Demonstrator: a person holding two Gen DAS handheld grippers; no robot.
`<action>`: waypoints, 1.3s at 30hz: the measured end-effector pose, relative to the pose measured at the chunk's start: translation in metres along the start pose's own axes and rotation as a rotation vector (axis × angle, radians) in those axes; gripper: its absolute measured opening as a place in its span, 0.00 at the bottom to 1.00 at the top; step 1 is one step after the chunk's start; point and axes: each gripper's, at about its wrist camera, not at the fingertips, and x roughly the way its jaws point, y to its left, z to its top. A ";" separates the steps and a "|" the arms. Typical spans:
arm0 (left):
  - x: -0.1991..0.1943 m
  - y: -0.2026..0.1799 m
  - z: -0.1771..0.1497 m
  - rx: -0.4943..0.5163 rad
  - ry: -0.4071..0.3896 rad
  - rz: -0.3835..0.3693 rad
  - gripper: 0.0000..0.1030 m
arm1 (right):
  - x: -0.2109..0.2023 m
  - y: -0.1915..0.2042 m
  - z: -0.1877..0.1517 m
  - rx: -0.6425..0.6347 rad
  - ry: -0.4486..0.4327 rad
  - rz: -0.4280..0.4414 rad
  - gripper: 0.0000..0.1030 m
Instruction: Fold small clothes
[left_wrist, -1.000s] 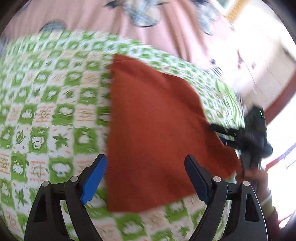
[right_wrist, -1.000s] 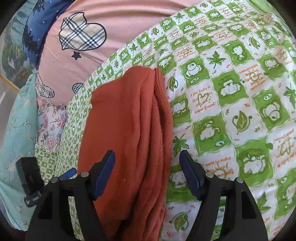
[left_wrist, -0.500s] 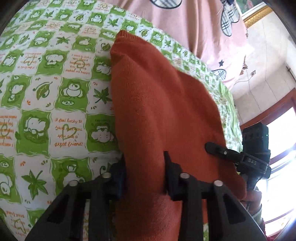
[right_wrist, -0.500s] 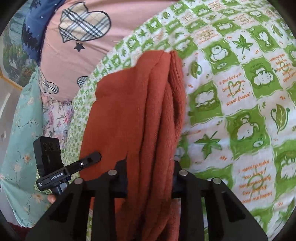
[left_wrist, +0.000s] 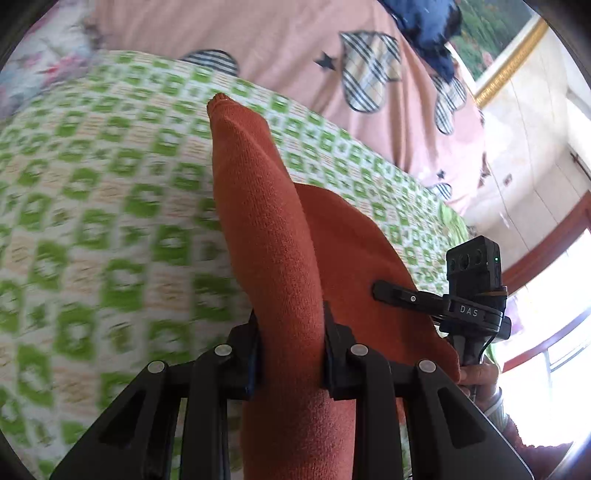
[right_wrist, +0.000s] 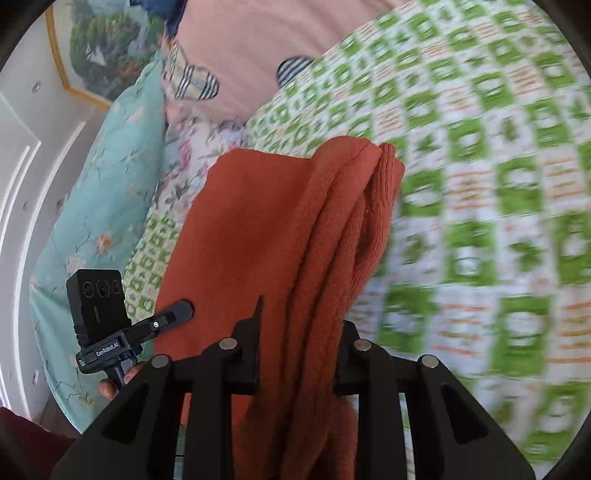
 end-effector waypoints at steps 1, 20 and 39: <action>-0.007 0.009 -0.004 -0.016 -0.008 0.015 0.26 | 0.008 0.004 -0.001 -0.002 0.010 0.004 0.27; -0.044 0.078 -0.042 -0.177 -0.139 0.232 0.50 | -0.012 0.040 0.009 -0.119 -0.147 -0.323 0.50; -0.008 0.049 -0.053 -0.042 -0.046 0.313 0.37 | 0.023 0.007 0.007 -0.042 -0.099 -0.365 0.10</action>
